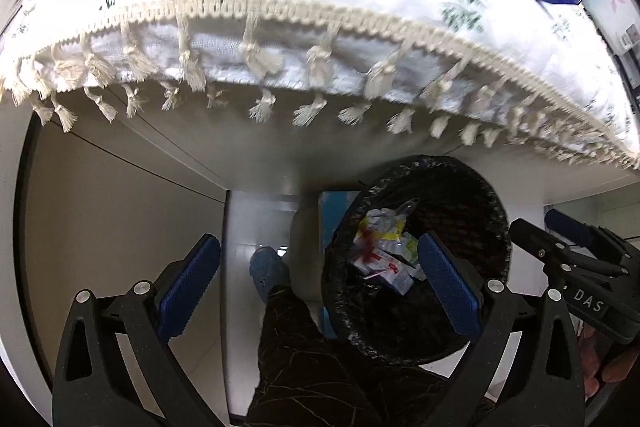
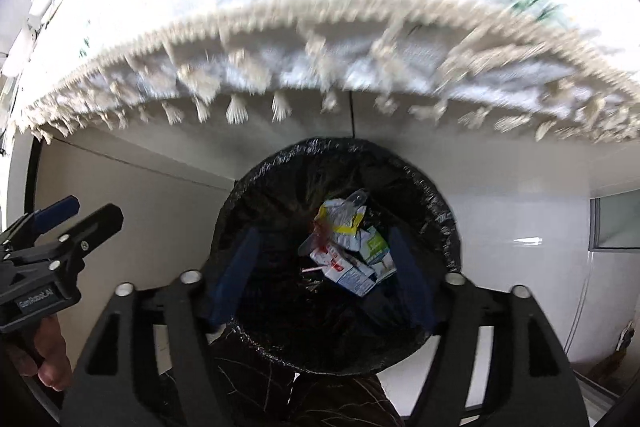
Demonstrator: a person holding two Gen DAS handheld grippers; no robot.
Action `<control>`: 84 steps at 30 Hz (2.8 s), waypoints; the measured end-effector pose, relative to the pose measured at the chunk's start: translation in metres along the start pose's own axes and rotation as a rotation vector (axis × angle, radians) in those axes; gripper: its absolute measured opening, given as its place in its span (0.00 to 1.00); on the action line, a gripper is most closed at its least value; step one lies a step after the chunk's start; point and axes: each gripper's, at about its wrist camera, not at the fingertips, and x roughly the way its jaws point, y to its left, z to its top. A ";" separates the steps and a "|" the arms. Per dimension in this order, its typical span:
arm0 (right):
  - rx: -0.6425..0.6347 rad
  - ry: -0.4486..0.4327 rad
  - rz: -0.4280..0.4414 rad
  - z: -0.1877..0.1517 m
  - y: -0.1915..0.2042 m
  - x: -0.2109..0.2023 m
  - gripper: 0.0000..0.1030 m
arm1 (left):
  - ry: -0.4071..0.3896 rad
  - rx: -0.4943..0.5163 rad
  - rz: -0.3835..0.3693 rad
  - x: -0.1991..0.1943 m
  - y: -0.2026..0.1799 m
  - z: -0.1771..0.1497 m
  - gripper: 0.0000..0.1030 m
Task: Collect trash
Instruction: 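Raise both grippers from the bin back over the table, then grasp the bubble-wrap sheet with the left gripper while the right gripper grasps the blue snack bag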
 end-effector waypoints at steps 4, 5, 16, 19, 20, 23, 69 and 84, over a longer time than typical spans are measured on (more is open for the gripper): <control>-0.003 -0.043 -0.023 0.005 -0.002 -0.023 0.81 | -0.026 0.010 -0.008 -0.024 -0.002 0.011 0.94; -0.002 -0.055 -0.026 0.007 -0.003 -0.029 0.84 | -0.029 0.009 -0.013 -0.029 -0.002 0.012 0.94; -0.022 -0.198 -0.035 0.035 0.004 -0.107 0.92 | -0.112 0.022 -0.048 -0.095 -0.008 0.047 0.94; -0.018 -0.217 -0.037 0.043 0.006 -0.110 0.92 | -0.126 0.027 -0.042 -0.103 -0.011 0.056 0.94; -0.017 -0.217 -0.036 0.046 0.006 -0.114 0.92 | -0.128 0.027 -0.040 -0.105 -0.010 0.060 0.94; -0.012 -0.231 -0.029 0.058 0.006 -0.123 0.92 | -0.139 0.027 -0.034 -0.111 -0.009 0.069 0.94; 0.112 -0.155 -0.077 0.193 0.000 -0.071 0.84 | -0.095 0.119 0.001 -0.016 -0.006 0.335 0.94; 0.127 -0.072 -0.066 0.200 0.017 -0.036 0.46 | -0.057 0.190 0.042 0.008 -0.025 0.357 0.68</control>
